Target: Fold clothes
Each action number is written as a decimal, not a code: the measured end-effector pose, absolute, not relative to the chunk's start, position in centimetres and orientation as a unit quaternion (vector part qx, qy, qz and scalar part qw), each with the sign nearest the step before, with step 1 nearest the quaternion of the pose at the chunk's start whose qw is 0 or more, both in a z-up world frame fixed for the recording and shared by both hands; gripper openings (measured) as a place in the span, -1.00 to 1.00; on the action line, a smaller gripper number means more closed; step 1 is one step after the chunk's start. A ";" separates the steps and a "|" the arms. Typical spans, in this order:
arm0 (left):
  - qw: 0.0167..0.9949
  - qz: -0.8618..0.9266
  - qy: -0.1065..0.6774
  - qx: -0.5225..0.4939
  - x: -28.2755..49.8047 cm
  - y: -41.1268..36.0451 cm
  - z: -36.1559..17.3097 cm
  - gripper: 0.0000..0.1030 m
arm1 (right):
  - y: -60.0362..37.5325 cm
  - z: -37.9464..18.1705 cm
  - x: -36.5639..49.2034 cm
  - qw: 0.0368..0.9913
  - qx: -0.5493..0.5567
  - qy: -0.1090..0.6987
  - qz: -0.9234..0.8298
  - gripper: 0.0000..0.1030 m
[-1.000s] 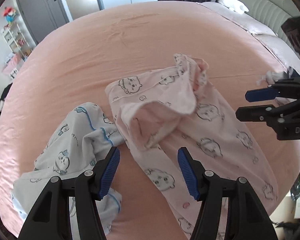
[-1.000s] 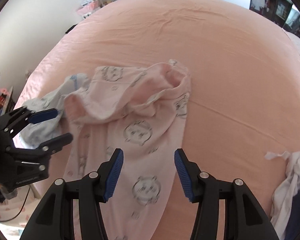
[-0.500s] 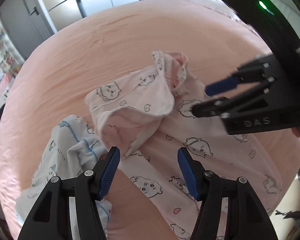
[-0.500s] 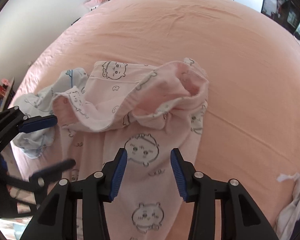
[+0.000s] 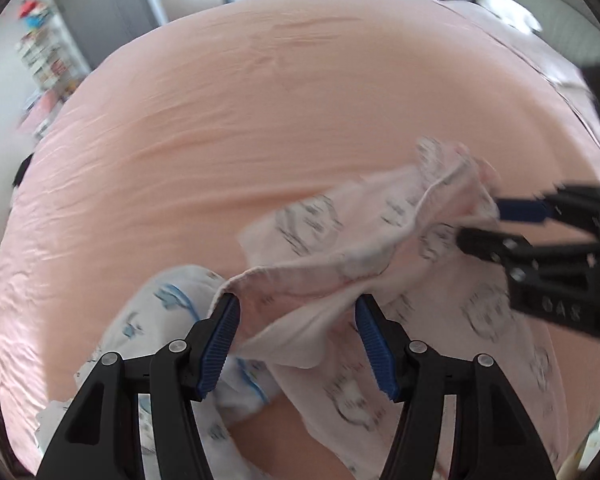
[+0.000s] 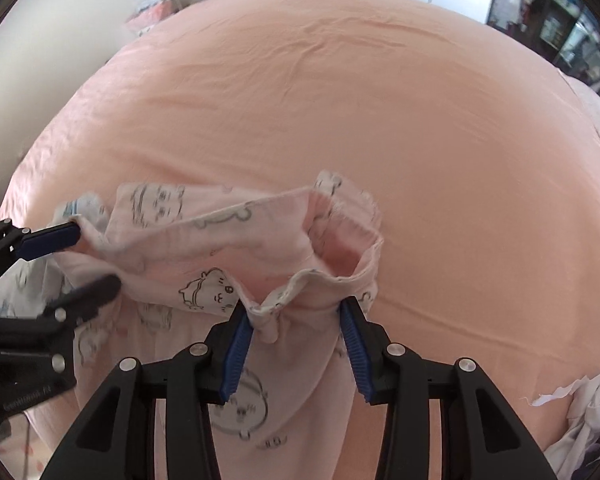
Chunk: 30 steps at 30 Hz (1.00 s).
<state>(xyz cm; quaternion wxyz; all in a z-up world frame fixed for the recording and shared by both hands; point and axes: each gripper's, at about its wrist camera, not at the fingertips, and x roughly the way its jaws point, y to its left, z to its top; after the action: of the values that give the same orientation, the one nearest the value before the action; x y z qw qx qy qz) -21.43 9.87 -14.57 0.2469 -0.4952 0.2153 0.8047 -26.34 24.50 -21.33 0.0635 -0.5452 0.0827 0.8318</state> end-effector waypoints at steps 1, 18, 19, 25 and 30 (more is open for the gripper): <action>0.238 0.809 0.216 -0.492 -22.0 9.8 -14.5 0.12 | 24.6 -21.2 -26.5 0.072 -0.541 0.076 0.834 -0.16; 0.222 0.871 0.184 -0.398 -20.5 6.4 -10.8 0.14 | 29.8 -16.3 -22.3 0.051 -0.435 0.229 0.869 -0.02; 0.229 0.872 0.185 -0.392 -19.7 6.0 -10.4 0.17 | 29.3 -16.2 -21.4 0.043 -0.444 0.203 0.872 0.04; 0.282 0.854 0.182 -0.397 -12.9 4.7 -8.5 0.60 | 25.1 -16.3 -16.3 -0.010 -0.480 0.078 0.874 0.42; 0.314 0.841 0.240 -0.370 -8.5 6.5 -9.1 0.61 | 23.5 -16.2 -12.3 -0.027 -0.507 0.063 0.859 0.42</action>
<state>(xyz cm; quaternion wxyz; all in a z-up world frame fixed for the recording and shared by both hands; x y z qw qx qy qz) -8.46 6.46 -9.10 0.3142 -0.3700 0.2403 0.8406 -12.30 23.52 -16.25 -0.0273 -0.5068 0.0634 0.8593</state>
